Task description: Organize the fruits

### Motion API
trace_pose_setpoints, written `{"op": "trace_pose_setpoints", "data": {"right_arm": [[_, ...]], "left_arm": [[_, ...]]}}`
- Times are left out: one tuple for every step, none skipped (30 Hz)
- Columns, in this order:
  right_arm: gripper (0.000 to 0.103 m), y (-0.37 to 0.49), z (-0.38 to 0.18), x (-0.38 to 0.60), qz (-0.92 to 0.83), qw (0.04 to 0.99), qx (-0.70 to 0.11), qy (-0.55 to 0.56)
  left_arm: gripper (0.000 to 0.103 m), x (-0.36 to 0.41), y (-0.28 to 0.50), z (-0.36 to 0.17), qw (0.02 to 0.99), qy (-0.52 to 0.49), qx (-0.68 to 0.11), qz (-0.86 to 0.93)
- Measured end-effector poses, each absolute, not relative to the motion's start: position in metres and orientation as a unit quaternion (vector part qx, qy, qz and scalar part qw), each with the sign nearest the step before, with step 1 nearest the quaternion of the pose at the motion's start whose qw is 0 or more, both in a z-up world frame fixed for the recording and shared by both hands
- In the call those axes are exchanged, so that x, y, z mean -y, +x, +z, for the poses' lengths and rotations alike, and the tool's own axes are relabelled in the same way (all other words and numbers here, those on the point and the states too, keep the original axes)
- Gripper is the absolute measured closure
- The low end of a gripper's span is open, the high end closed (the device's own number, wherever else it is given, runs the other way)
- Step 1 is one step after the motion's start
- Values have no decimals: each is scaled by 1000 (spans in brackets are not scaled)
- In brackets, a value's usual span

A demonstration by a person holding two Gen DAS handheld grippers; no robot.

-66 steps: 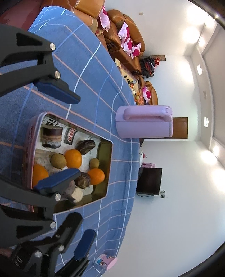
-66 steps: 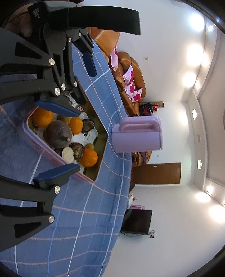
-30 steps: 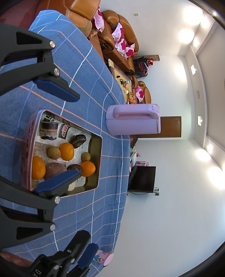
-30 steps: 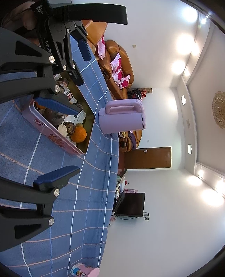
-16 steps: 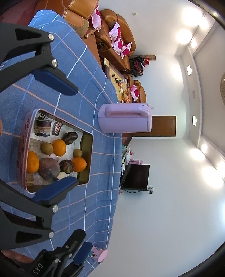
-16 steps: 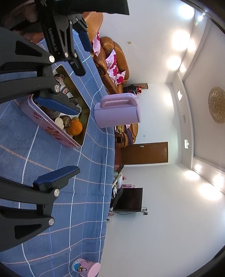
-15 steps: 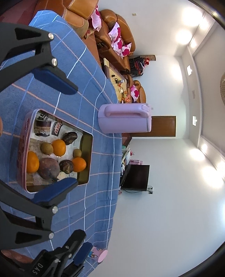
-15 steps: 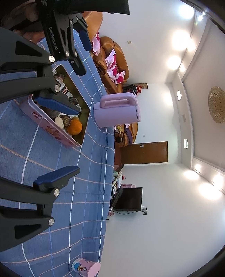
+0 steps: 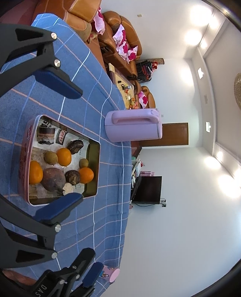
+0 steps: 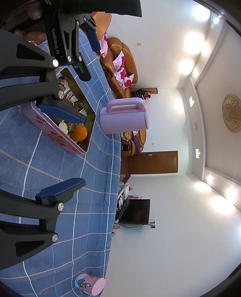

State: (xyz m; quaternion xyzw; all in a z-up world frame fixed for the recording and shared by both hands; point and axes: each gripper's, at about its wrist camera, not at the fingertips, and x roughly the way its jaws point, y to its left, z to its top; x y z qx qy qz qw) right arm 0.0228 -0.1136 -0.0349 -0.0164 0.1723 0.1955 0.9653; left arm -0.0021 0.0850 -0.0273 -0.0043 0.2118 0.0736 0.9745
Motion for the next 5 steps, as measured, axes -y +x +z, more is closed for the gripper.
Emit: {"op": "trace_pose_setpoints", "data": {"right_arm": [[40,23,-35,114,195,965,-173,-16],[40,23,-35,114,195,965,-173,-16],[40,23,-35,115,194,965,-173,-16],[40,23,-35,116,193,966,-174,-15],[40,23,-35,117,193,966,-174,-15]], "left_arm": [[0,-85,-2,-28,975,-3,-212,74],[0,-84,-1,-28,975,-3,-212,73],[0,-84,-2,-28,975,-3,-212,73],[0,-84,-2,-28,974,-3,-213,71],[0,-83,-2,-28,974,-2,-213,71]]}}
